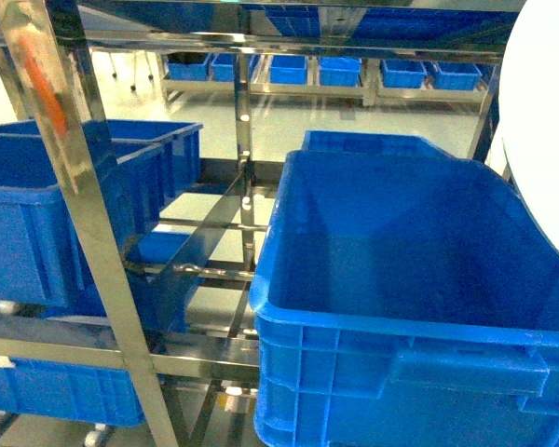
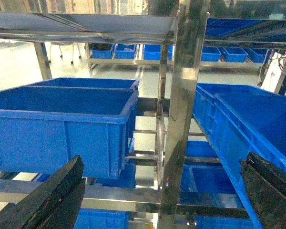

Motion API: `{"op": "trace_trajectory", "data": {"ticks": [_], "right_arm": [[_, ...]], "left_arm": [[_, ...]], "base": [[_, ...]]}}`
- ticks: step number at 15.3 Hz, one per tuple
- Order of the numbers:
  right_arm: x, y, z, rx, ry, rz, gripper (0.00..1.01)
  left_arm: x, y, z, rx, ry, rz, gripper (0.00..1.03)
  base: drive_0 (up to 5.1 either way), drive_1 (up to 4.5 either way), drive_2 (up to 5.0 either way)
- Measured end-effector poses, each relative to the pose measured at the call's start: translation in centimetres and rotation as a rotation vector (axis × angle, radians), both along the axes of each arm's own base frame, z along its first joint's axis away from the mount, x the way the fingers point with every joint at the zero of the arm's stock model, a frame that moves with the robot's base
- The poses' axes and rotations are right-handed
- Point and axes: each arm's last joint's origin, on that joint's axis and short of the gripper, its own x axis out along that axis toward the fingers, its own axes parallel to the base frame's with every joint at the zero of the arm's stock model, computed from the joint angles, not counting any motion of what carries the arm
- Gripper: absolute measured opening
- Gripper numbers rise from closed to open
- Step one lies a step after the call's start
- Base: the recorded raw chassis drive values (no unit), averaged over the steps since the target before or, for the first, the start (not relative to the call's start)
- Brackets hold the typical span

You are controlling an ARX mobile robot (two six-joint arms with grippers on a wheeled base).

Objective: Place blue tray on left shelf second layer neatly

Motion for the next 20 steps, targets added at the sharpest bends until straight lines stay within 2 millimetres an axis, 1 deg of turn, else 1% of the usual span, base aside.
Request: {"op": "trace_trajectory", "data": {"ticks": [1, 2, 3, 4, 7, 9, 10, 11, 13, 16, 18, 20], "right_arm": [[0.0, 0.0, 0.0, 0.0, 0.0, 0.0, 0.02], [0.0, 0.0, -0.1, 0.002, 0.04, -0.015, 0.02], [-0.1, -0.2, -0.3, 0.005, 0.127, -0.06, 0.02], [-0.1, -0.4, -0.6, 0.021, 0.177, -0.081, 0.02], [-0.1, -0.5, -0.8, 0.044, 0.206, -0.082, 0.02], [0.7, -0.5, -1.3, 0.102, 0.251, -0.081, 0.02], [1.6, -0.4, -2.1, 0.132, 0.269, -0.091, 0.02], [2.5, -0.3, -3.3, 0.155, 0.302, -0.101, 0.02], [4.4, 0.2, -4.7, 0.154, 0.321, -0.128, 0.02], [6.7, 1.0, -5.4, 0.143, 0.286, -0.164, 0.02], [8.2, 1.0, -5.8, 0.108, 0.243, -0.254, 0.02], [10.1, 1.8, -6.6, 0.086, 0.232, -0.285, 0.02]], "left_arm": [[0.0, 0.0, 0.0, 0.0, 0.0, 0.0, 0.98], [0.0, 0.0, 0.0, 0.0, 0.0, 0.0, 0.98], [0.0, 0.0, 0.0, 0.0, 0.0, 0.0, 0.98], [0.0, 0.0, 0.0, 0.0, 0.0, 0.0, 0.98], [0.0, 0.0, 0.0, 0.0, 0.0, 0.0, 0.98], [0.0, 0.0, 0.0, 0.0, 0.0, 0.0, 0.98], [0.0, 0.0, 0.0, 0.0, 0.0, 0.0, 0.98], [0.0, 0.0, 0.0, 0.0, 0.0, 0.0, 0.98], [0.0, 0.0, 0.0, 0.0, 0.0, 0.0, 0.98], [0.0, 0.0, 0.0, 0.0, 0.0, 0.0, 0.98], [0.0, 0.0, 0.0, 0.0, 0.0, 0.0, 0.98], [0.0, 0.0, 0.0, 0.0, 0.0, 0.0, 0.98]], "base": [[0.0, 0.0, 0.0], [0.0, 0.0, 0.0], [0.0, 0.0, 0.0], [0.0, 0.0, 0.0], [0.0, 0.0, 0.0], [0.0, 0.0, 0.0], [0.0, 0.0, 0.0], [0.0, 0.0, 0.0], [0.0, 0.0, 0.0], [0.0, 0.0, 0.0], [0.0, 0.0, 0.0], [0.0, 0.0, 0.0]]}}
